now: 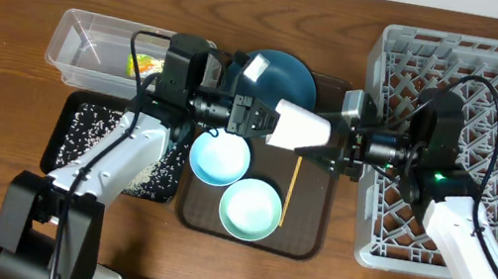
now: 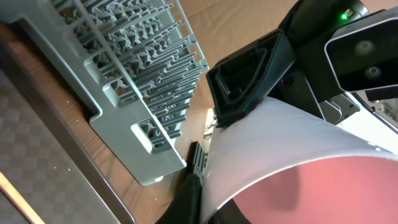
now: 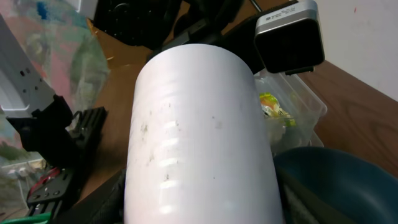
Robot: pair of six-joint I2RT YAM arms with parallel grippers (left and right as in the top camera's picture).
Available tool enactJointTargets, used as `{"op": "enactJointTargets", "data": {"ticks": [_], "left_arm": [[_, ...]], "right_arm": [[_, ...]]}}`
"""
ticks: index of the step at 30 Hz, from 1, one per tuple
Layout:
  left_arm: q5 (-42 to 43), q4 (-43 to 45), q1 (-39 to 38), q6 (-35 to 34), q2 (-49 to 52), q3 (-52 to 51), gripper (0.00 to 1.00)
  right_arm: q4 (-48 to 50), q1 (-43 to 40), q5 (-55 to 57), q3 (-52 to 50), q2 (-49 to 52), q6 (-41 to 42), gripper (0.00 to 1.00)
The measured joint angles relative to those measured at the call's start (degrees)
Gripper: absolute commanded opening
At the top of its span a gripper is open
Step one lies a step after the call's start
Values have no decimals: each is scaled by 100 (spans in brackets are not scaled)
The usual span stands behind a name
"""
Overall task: Sort waste into correct bins and load items into the dishwasher rack
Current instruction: 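Carry the pink cup with the right gripper over the dishwasher rack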
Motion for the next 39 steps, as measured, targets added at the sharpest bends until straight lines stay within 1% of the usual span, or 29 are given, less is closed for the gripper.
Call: {"op": "enactJointTargets", "data": {"ticks": [1,2,4,5,7,8,9,10,12,14,18,22,25,27,30,33,36,39], "left_arm": [[0,7,0,4,0,-2,17],[-2,9,-2,-17,0,-2,25],[-83,15,-7,-17,0,-2,31],[-142,9,-4,-22,0,-2,36],[-321,-35,0,24,0,0,39],[-424,-94,2,46,0,-2,43],[-621,-275,15,70,0,4,45],[-802,-474,33,101,0,7,47],[-1377,-955,81,140,0,11,51],[-1945,-1357,120,232,0,11,54],[-3235,-2135,168,503,-44,9,56],[-4336,-2756,184,828,-457,9,56],[-5051,-3204,186,1043,-988,17,56],[-5477,-3497,186,1156,-1318,26,57],[-5906,-3777,186,1294,-1580,31,57],[-6175,-3842,186,1379,-1650,33,57],[-6310,-3860,186,1423,-1650,33,57],[-6373,-3860,186,1425,-1650,33,56]], "right_arm": [[-2,2,13,0,0,4,54],[-4,2,26,0,0,7,52],[-4,2,52,0,0,28,49],[-4,2,79,0,0,50,45],[-20,2,227,0,0,192,41],[-44,2,315,0,0,254,39],[-142,2,518,4,0,352,39],[-225,2,708,7,0,422,36],[-568,4,1412,15,0,581,29],[-887,2,2159,17,4,726,23],[-1379,-7,3407,17,9,990,19],[-1499,-81,4015,20,-109,1178,11],[-1749,-345,4417,122,-374,1528,9],[-2149,-632,4688,372,-509,1753,3],[-2951,-1064,4988,955,-555,2046,2],[-3777,-1508,5322,1567,-557,2284,3],[-4334,-1943,5737,2026,-560,2448,3],[-4599,-2367,6122,2249,-560,2583,5]]}}
